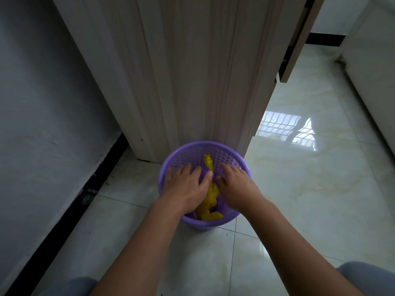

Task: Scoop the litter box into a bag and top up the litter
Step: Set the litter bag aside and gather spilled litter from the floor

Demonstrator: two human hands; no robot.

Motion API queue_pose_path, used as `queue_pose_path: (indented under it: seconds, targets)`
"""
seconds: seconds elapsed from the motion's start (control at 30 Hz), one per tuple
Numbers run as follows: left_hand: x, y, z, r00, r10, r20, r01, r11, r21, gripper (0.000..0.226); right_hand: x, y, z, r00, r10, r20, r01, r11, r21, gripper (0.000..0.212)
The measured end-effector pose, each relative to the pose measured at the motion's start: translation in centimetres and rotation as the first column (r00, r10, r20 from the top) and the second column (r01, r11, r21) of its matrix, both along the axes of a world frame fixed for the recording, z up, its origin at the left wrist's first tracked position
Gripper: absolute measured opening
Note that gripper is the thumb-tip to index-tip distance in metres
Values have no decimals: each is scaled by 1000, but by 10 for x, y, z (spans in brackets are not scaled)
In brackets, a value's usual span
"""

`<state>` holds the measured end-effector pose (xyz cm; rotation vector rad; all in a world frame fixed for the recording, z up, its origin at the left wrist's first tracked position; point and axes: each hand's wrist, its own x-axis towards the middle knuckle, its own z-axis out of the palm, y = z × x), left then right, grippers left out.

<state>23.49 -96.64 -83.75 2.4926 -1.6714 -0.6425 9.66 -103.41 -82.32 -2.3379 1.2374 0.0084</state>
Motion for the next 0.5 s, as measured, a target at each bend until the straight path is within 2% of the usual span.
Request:
queue_pose_path:
  seconds: [0.17,0.27,0.4,0.5]
  targets:
    - [-4,-5,4,999,-5,49,14,981,-193,66,-6,-2,3,1000,-27,-8,27,999,-21,38]
    - [-7,-2,5,1000,5,-4,-6,958,-285,60,-8,-2,8,1000,-24,-3,24,999,-34,36]
    - [-8,18,18,999,-13,42,23,965,-260,65,-20,0,26,997,17,-73,-23,997,-78,35]
    - [-7,36,54,999,-41,19,44,969,-242,67,-33,4,63,992,29,-123,-35,998,-52,36]
